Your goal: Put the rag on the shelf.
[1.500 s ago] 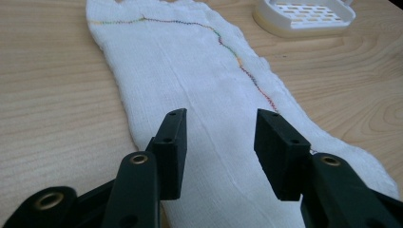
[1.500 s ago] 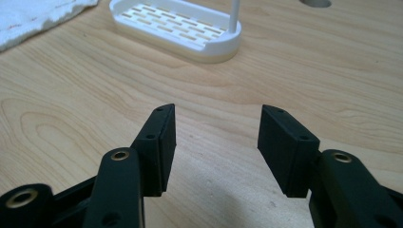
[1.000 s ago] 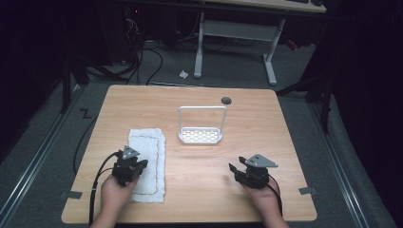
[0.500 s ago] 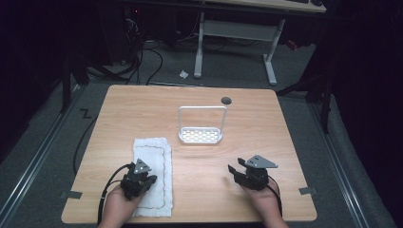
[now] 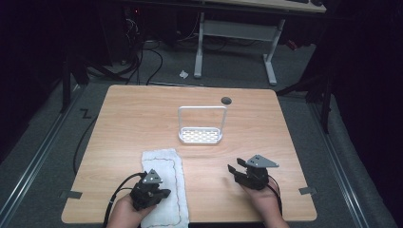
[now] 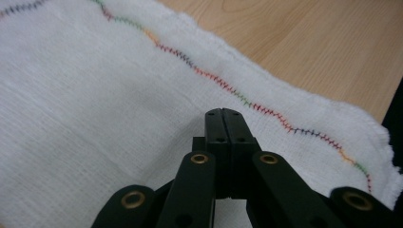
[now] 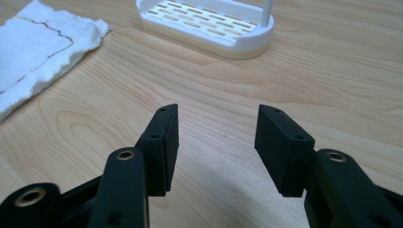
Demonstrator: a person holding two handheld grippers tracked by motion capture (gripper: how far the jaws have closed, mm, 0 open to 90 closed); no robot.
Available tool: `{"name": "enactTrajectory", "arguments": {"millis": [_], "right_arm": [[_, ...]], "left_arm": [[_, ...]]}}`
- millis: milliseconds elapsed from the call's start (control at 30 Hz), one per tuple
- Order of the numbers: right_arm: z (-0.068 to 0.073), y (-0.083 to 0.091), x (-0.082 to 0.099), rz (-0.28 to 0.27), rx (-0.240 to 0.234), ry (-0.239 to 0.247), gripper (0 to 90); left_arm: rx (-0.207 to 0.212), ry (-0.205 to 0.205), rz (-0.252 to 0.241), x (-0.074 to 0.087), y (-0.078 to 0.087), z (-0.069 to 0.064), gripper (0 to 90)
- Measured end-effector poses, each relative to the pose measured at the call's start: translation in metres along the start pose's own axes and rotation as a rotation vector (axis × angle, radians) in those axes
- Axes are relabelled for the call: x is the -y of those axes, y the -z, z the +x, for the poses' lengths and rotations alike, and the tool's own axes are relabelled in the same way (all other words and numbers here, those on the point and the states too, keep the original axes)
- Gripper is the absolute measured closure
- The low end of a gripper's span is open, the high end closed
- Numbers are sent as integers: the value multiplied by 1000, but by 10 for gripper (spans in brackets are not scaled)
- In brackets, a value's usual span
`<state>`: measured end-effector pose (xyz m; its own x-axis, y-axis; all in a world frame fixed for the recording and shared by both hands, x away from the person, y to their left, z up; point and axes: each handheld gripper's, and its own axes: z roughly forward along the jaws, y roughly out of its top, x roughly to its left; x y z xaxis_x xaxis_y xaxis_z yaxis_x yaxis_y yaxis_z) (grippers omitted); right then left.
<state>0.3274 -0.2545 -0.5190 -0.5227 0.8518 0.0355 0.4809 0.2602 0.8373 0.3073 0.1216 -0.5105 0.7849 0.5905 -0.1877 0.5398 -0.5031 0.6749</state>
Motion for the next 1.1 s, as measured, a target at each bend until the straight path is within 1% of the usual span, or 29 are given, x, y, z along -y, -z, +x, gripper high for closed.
{"name": "enactTrajectory", "arguments": {"millis": [33, 67, 100, 133, 167, 233, 267, 300, 333, 367, 400, 433, 467, 500, 533, 567, 600, 633, 667, 700, 733, 767, 833, 867, 933, 1000, 1033, 1067, 1100], "right_arm": [[0, 0, 0, -3, -2, -6, 524], [1, 1, -3, -11, -11, -2, 550], [2, 1, -5, -17, -11, 1, 564], [4, 2, -6, -21, -14, 3, 609], [4, 2, -6, -21, -14, 3, 609], [10, 0, -9, -32, -8, 17, 703], [15, -1, -10, -32, -16, 31, 770], [24, -6, -13, -10, -58, 41, 887], [30, -9, -15, 3, -86, 48, 896], [30, -9, -15, 3, -86, 48, 896], [36, -14, -18, 17, -111, 54, 897], [52, -26, -23, 51, -147, 91, 900], [52, -26, -23, 51, -147, 91, 900], [70, -40, -30, 81, -185, 125, 900], [70, -40, -30, 81, -185, 125, 900], [78, -48, -34, 90, -189, 151, 900], [93, -64, -42, 105, -215, 174, 897], [99, -72, -45, 113, -229, 174, 896], [99, -72, -45, 113, -229, 174, 896], [113, -87, -52, 131, -254, 205, 893], [119, -93, -54, 141, -263, 218, 890], [119, -93, -54, 141, -263, 218, 890], [129, -104, -57, 157, -281, 239, 888], [133, -110, -57, 174, -280, 248, 890], [133, -115, -55, 191, -281, 256, 896], [129, -110, -53, 205, -291, 245, 899], [128, -106, -51, 211, -289, 252, 899], [126, -101, -49, 215, -288, 260, 899], [126, -101, -49, 215, -288, 260, 899]], "left_arm": [[-1, 29, -44, -1, 8, 6, 850], [-43, 80, -119, 1, 22, 21, 842], [-43, 80, -119, 1, 22, 21, 842], [-89, 137, -141, 8, 30, 37, 843], [-89, 137, -141, 8, 30, 37, 843], [-126, 175, -138, 16, 32, 50, 844], [-134, 186, -138, 18, 32, 54, 849], [-140, 191, -134, 19, 31, 57, 863], [-148, 198, -136, 20, 31, 60, 874], [-151, 205, -138, 21, 30, 63, 874], [-151, 209, -141, 20, 30, 65, 882], [-146, 210, -144, 20, 29, 66, 888], [-141, 208, -139, 20, 27, 66, 888], [-137, 204, -130, 19, 24, 66, 888], [-136, 200, -121, 19, 22, 66, 888], [-129, 196, -110, 19, 19, 67, 888], [-121, 191, -93, 19, 14, 66, 888], [-115, 190, -89, 19, 13, 66, 888], [-115, 190, -89, 19, 13, 66, 887], [-119, 179, -81, 19, 10, 64, 885], [-119, 179, -81, 19, 10, 64, 885], [-116, 174, -82, 19, 9, 64, 885], [-110, 175, -82, 19, 9, 64, 881], [-107, 178, -83, 20, 9, 65, 881], [-95, 188, -89, 21, 9, 66, 881], [-66, 198, -93, 21, 8, 65, 881], [-16, 207, -98, 20, 3, 60, 881], [-16, 207, -98, 20, 3, 60, 881], [0, 202, -98, 19, 0, 57, 881]]}}
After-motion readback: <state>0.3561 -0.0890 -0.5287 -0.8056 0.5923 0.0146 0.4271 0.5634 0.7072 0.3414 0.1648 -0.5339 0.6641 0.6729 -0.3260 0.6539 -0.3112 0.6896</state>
